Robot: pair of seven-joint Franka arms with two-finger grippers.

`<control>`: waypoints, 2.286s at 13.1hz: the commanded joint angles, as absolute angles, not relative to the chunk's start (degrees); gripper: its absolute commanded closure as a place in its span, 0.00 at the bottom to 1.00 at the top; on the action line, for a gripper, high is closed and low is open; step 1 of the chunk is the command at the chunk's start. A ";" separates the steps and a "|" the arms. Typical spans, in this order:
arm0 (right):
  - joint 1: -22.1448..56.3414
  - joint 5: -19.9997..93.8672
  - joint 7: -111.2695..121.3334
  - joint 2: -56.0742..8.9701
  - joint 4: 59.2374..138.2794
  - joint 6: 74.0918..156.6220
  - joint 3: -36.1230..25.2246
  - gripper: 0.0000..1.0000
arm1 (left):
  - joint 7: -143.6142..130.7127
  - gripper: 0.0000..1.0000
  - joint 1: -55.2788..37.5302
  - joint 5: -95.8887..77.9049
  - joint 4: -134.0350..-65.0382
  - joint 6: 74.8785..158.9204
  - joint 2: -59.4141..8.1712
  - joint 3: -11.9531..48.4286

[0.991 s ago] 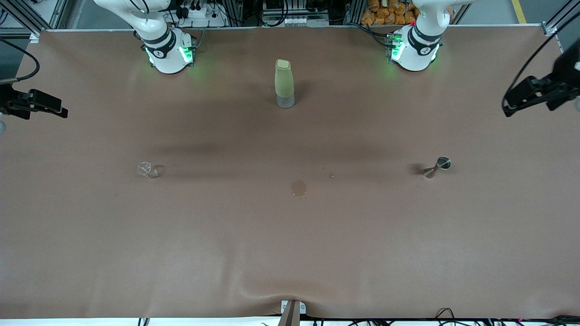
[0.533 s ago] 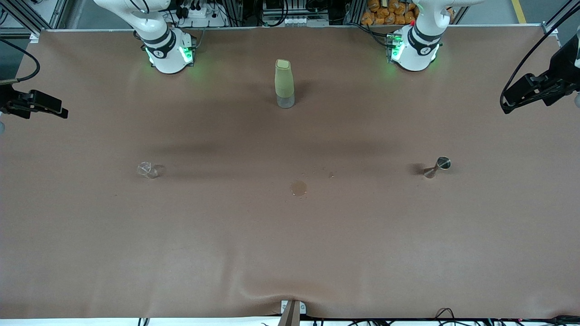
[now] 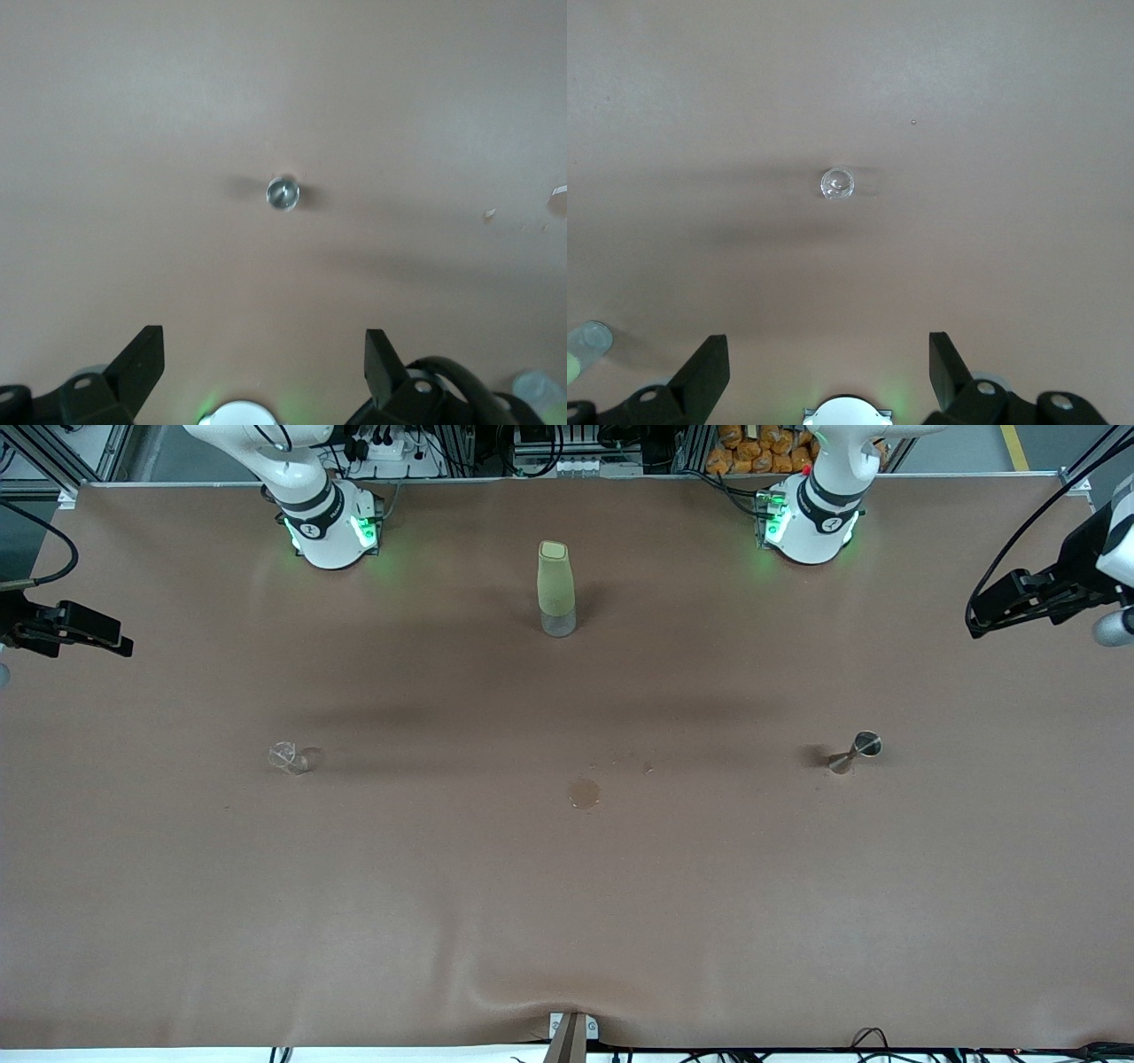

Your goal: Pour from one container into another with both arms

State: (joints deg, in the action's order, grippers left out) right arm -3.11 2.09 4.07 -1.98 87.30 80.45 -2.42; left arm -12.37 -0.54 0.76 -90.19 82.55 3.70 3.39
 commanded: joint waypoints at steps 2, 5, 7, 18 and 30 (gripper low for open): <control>-2.37 0.79 3.08 -0.53 88.42 80.42 -2.20 0.00 | -11.17 0.00 -1.50 0.79 -90.69 80.16 4.13 2.37; -2.99 0.97 3.08 -0.53 88.33 80.33 -1.93 0.00 | -10.81 0.00 -1.49 0.79 -91.41 80.68 5.01 2.11; -3.95 1.05 3.16 -0.61 88.33 80.16 -1.23 0.00 | -10.81 0.00 -1.41 0.01 -91.32 81.64 5.18 1.15; -5.98 0.97 3.08 -0.62 88.33 80.16 1.14 0.00 | -9.75 0.00 -2.64 0.00 -93.69 85.17 7.29 1.23; -6.15 0.70 3.08 -1.40 86.67 80.68 0.97 0.00 | -9.93 0.00 -2.28 0.70 -92.64 85.34 6.77 1.14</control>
State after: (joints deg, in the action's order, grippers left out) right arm -5.06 1.77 3.94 -1.98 87.15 80.66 -0.09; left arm -10.63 -2.08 0.72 -91.97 84.55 5.78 1.45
